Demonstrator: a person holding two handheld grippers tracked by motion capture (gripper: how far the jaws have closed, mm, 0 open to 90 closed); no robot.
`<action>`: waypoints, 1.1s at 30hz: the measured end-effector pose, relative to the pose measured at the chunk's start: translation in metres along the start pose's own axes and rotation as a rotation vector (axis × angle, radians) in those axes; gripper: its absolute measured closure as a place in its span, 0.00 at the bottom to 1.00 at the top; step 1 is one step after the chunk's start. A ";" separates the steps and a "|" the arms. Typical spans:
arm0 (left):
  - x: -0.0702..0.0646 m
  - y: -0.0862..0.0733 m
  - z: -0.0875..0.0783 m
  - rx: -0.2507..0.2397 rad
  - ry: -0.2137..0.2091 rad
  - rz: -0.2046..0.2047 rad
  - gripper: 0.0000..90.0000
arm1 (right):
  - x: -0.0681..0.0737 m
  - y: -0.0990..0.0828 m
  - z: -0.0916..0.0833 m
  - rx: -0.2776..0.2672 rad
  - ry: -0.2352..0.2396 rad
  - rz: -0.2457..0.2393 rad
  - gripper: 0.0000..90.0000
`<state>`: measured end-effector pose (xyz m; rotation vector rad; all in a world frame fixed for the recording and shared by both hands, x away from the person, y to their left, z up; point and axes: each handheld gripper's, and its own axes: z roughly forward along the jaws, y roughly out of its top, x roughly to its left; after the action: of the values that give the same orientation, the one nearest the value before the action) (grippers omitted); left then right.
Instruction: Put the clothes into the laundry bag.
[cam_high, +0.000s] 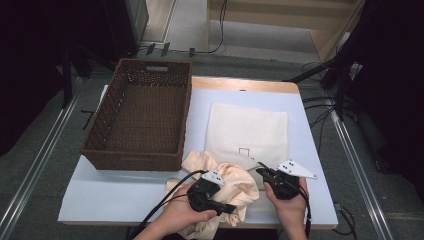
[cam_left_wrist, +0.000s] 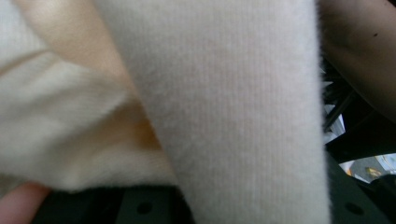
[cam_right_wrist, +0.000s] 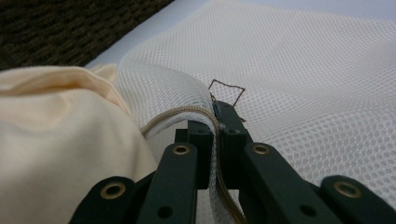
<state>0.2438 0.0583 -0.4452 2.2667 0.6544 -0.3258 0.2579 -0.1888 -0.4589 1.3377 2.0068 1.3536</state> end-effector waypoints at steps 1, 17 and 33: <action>-0.002 0.001 0.002 -0.001 -0.016 0.003 0.73 | 0.000 0.001 -0.001 -0.004 0.003 0.008 0.97; 0.006 0.021 0.003 -0.201 0.207 -0.215 0.71 | 0.016 0.011 -0.012 -0.063 0.013 -0.041 0.97; -0.003 0.036 -0.013 -0.133 0.347 -0.097 0.08 | 0.008 0.006 -0.008 -0.042 -0.003 -0.008 0.97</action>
<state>0.2613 0.0458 -0.4136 2.1854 0.9371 0.0681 0.2511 -0.1855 -0.4481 1.3103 1.9686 1.3821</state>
